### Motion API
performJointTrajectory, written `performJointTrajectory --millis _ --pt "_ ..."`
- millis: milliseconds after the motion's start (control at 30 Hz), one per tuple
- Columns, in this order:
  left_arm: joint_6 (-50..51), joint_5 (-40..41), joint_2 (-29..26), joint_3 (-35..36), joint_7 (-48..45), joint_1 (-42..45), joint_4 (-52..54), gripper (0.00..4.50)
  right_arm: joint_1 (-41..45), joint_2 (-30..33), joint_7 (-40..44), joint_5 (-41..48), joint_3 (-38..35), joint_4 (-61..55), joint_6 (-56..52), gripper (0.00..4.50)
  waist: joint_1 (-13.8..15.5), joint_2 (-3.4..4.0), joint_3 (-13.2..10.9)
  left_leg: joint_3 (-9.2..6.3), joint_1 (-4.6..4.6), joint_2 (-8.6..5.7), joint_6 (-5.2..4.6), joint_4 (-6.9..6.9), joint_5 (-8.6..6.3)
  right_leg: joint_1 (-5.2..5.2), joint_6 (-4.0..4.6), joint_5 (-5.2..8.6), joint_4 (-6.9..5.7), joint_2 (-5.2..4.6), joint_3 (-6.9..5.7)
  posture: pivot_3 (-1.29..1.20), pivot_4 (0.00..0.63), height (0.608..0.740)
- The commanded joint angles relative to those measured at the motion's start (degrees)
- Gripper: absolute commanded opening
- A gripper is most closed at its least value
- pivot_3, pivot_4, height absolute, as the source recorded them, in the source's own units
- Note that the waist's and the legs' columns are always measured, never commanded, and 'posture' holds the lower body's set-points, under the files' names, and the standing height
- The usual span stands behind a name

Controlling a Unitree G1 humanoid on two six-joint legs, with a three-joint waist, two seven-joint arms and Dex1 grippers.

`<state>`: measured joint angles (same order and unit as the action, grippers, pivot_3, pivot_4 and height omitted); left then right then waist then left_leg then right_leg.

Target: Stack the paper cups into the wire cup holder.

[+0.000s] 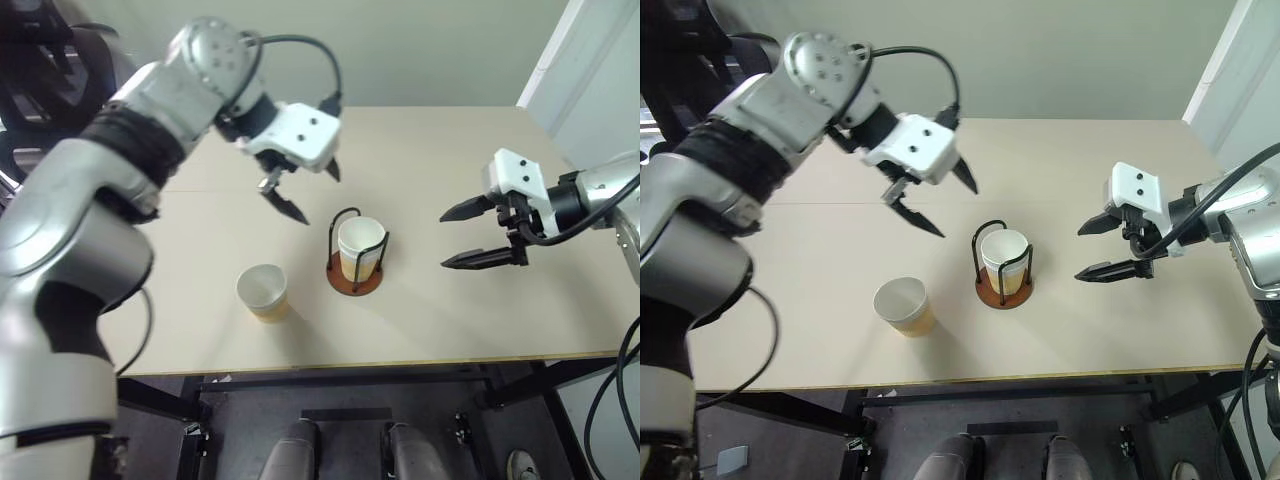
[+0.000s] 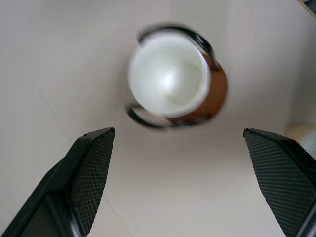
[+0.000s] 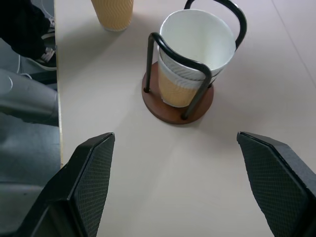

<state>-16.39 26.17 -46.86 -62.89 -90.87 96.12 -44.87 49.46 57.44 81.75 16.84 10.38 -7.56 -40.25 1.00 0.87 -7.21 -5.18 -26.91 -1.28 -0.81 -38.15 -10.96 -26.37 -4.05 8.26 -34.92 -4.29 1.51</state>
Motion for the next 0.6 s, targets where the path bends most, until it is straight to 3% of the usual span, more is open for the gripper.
performJointTrajectory --millis 33,233,433,600 --pt "3.4 3.1 -4.2 2.4 -1.6 -1.4 5.5 4.47 0.9 -0.7 -1.4 1.7 -2.0 -2.6 -0.1 4.03 0.0 0.0 0.0 -0.02 0.0 -0.01 0.0 -0.01 0.0 0.01 0.01 0.01 -0.01 0.0 -0.01 0.0 0.15 0.74" --pt "8.4 4.9 -8.5 5.8 -1.6 -4.4 10.5 4.47 2.0 -1.5 -1.3 1.7 -1.3 -2.4 0.2 4.03 0.7 -0.01 0.0 -0.23 -0.05 -0.14 0.01 -0.12 0.07 0.08 0.15 -0.02 0.0 -0.07 -0.01 0.0 0.15 0.74" --pt "2.5 -0.2 -17.6 -1.6 -1.6 -6.7 18.5 4.47 2.7 -1.2 -0.3 1.9 -0.8 -2.4 -0.1 4.03 -0.1 0.04 0.0 -0.18 0.07 -0.03 0.1 0.03 0.04 0.04 0.27 0.01 -0.02 -0.04 0.01 0.0 0.15 0.74" --pt "2.7 1.4 -21.6 -4.6 -1.6 -7.6 25.0 4.47 2.9 -1.7 -0.2 2.3 -0.6 -3.4 -0.8 4.03 -0.1 0.04 0.0 -0.27 0.08 -0.06 0.25 0.16 0.14 0.03 0.43 0.09 -0.07 0.1 -0.17 0.0 0.15 0.74"
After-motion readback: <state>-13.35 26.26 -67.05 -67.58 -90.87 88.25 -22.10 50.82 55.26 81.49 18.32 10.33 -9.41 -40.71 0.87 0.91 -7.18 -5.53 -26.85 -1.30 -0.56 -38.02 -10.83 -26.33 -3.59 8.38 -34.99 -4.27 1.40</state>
